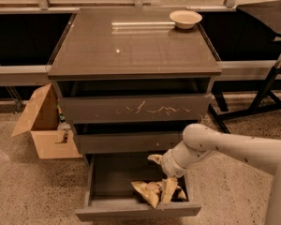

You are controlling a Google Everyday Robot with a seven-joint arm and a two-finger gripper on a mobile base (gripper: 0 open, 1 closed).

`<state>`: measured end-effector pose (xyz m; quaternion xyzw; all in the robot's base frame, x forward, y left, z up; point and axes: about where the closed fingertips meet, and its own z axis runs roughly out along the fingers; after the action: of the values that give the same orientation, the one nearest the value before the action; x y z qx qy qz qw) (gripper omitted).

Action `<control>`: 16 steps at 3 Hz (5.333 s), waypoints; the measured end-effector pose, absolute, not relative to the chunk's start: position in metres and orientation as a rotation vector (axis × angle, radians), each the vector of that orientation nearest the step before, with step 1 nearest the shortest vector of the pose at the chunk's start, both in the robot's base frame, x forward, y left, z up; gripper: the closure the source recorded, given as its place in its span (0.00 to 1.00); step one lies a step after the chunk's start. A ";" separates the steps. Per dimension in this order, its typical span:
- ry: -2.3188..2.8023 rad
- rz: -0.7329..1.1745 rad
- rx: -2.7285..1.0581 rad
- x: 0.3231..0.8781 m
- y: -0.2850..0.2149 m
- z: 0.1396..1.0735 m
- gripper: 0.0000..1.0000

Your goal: Pick brown chip bag from bottom drawer and place on counter

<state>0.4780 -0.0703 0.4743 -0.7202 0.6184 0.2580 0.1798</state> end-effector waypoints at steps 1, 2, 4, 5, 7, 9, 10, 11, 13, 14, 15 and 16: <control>1.644 0.824 -2.080 0.484 -0.055 0.382 0.00; 1.650 0.814 -2.085 0.485 -0.057 0.377 0.00; 1.722 0.713 -2.132 0.511 -0.101 0.303 0.00; 1.726 0.707 -2.134 0.528 -0.115 0.271 0.00; 1.698 0.725 -2.102 0.564 -0.131 0.219 0.03; 1.661 0.780 -2.089 0.583 -0.129 0.196 0.49; 1.622 0.840 -2.095 0.584 -0.117 0.185 0.73; 1.519 0.835 -2.069 0.585 -0.113 0.209 0.96; 1.350 0.550 -1.979 0.586 -0.148 0.357 1.00; 1.338 0.430 -1.978 0.557 -0.153 0.437 1.00; 1.327 0.480 -2.006 0.539 -0.143 0.428 1.00; 1.327 0.477 -2.004 0.540 -0.143 0.428 1.00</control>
Offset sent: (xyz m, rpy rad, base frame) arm 0.0134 0.0209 -0.1218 0.0865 0.0209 0.1163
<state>0.5400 -0.1433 0.4283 -0.7696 0.5094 0.1831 0.3388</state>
